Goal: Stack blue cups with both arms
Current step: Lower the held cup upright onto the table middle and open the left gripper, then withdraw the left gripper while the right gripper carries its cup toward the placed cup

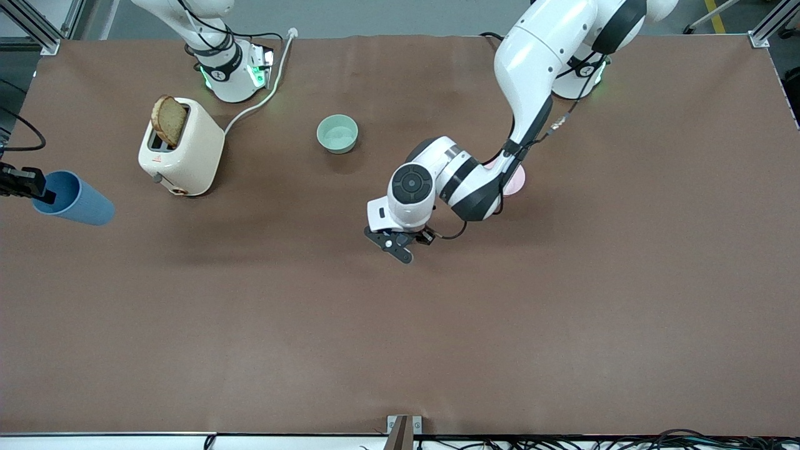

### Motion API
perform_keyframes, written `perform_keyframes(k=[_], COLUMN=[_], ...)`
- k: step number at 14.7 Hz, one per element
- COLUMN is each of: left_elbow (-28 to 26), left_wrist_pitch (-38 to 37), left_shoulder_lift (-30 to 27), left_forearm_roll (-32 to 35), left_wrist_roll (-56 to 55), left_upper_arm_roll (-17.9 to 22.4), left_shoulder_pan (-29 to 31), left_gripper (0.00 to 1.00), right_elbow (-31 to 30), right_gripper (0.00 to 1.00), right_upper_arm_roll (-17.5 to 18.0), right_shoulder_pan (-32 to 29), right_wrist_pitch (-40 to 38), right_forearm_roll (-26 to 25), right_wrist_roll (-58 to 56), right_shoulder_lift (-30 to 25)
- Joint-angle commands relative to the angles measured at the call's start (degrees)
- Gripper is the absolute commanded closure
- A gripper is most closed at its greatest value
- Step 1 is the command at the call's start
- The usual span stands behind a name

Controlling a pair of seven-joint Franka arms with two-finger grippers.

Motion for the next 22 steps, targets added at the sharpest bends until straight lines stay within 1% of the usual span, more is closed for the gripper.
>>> perform_keyframes(k=[1,4,5,7,9,10,13,15,16,17,20,22], left_elbow=[0.8,0.8,0.8,0.8,0.8,0.7,-0.1,0.1,0.0,0.0,0.0,0.1], left_wrist_pitch=[-2.3,-6.7,-7.6,-9.4,-9.4,-9.4,-9.9,-11.9,-13.6,-15.2,-19.3,-21.8], left_shoulder_lift=[-3.0,-8.8,-10.8,-13.4,-14.9,-15.4,-16.9,-17.7,-18.7,-19.7,-22.9,-24.6], left_forearm_roll=[1.2,1.1,1.1,1.2,1.3,1.4,3.4,3.7,3.8,3.8,3.8,3.5], left_wrist_roll=[-1.5,-1.5,-1.5,-1.4,-0.8,-0.6,-0.4,-0.4,-0.5,-0.5,-0.7,-0.6], left_upper_arm_roll=[0.3,0.3,0.3,0.3,-0.3,-0.3,0.1,0.1,0.1,0.1,0.1,0.2], left_shoulder_pan=[-0.6,0.4,1.7,6.7,13.8,16.0,22.6,27.5,30.6,32.5,36.5,36.8], left_gripper=[0.0,0.0,0.0,0.0,0.0,0.0,0.0,0.0,0.0,0.0,0.0,0.0], right_elbow=[-1.0,-1.0,-1.0,-1.0,-1.0,-1.1,-1.2,-1.1,-1.1,-1.1,-1.0,-1.0], right_gripper=[0.96,0.96,0.96,0.96,0.96,0.96,0.96,0.96,0.96,0.96,0.96,0.95], right_upper_arm_roll=[0.1,0.2,0.2,0.1,0.1,0.2,0.1,0.2,0.1,0.2,0.1,0.1], right_shoulder_pan=[-0.1,0.3,0.6,1.0,2.8,3.9,10.3,14.4,16.1,17.8,23.9,27.9], right_wrist_pitch=[0.6,0.6,0.6,0.8,2.0,3.1,7.8,9.6,11.7,13.3,14.3,15.6], right_forearm_roll=[0.8,0.9,1.2,3.6,4.2,4.2,4.2,4.2,4.2,4.2,4.0,4.0], right_wrist_roll=[0.0,0.0,0.1,1.2,2.5,4.4,15.3,21.5,24.7,27.9,36.9,42.1], right_shoulder_lift=[-1.3,-1.3,-1.3,-1.3,-1.1,-0.7,0.7,2.0,2.8,3.7,4.5,5.4])
